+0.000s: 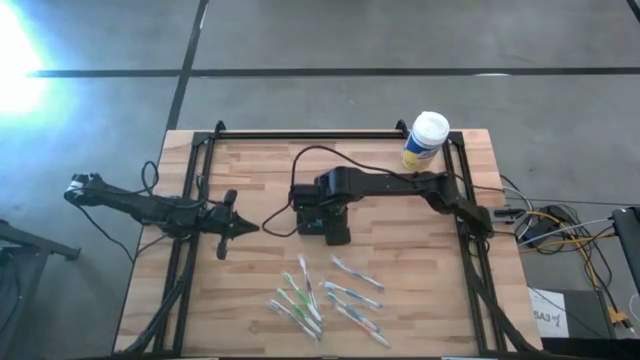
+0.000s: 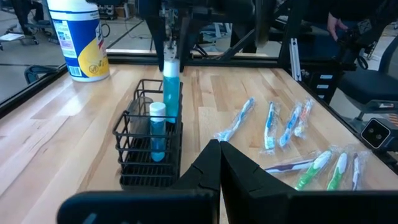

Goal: Pick & Place toothbrushing station
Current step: Put the blue mouthwash into the black mesh organizer

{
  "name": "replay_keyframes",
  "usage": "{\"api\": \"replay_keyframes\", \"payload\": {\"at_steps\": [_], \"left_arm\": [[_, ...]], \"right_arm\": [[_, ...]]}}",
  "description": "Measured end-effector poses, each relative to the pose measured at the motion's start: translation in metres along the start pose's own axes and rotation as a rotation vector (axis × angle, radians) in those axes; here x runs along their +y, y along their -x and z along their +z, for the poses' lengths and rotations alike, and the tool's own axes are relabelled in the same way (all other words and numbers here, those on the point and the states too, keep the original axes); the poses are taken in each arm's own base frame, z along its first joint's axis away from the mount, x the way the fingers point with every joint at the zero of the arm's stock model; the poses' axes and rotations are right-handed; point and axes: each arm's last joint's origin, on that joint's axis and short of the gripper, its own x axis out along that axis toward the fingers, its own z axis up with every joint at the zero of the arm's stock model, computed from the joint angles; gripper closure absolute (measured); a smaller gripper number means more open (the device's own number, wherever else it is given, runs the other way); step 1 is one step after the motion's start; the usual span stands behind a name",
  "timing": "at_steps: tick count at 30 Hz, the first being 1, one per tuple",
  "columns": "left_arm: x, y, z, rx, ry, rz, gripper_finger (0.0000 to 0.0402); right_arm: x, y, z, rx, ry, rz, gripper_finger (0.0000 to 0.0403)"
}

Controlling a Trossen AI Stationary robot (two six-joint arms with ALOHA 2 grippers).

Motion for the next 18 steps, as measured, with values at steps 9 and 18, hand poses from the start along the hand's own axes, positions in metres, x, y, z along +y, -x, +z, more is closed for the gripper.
{"api": "replay_keyframes", "payload": {"at_steps": [9, 18], "left_arm": [[0.000, 0.000, -0.003, 0.026, -0.005, 0.003, 0.0399], [0.000, 0.000, -0.003, 0.032, -0.005, 0.004, 0.0399]], "right_arm": [[-0.004, -0.011, 0.003, 0.000, 0.008, 0.002, 0.0318], [-0.006, -0.026, 0.002, 0.014, -0.010, 0.002, 0.0316]]}}
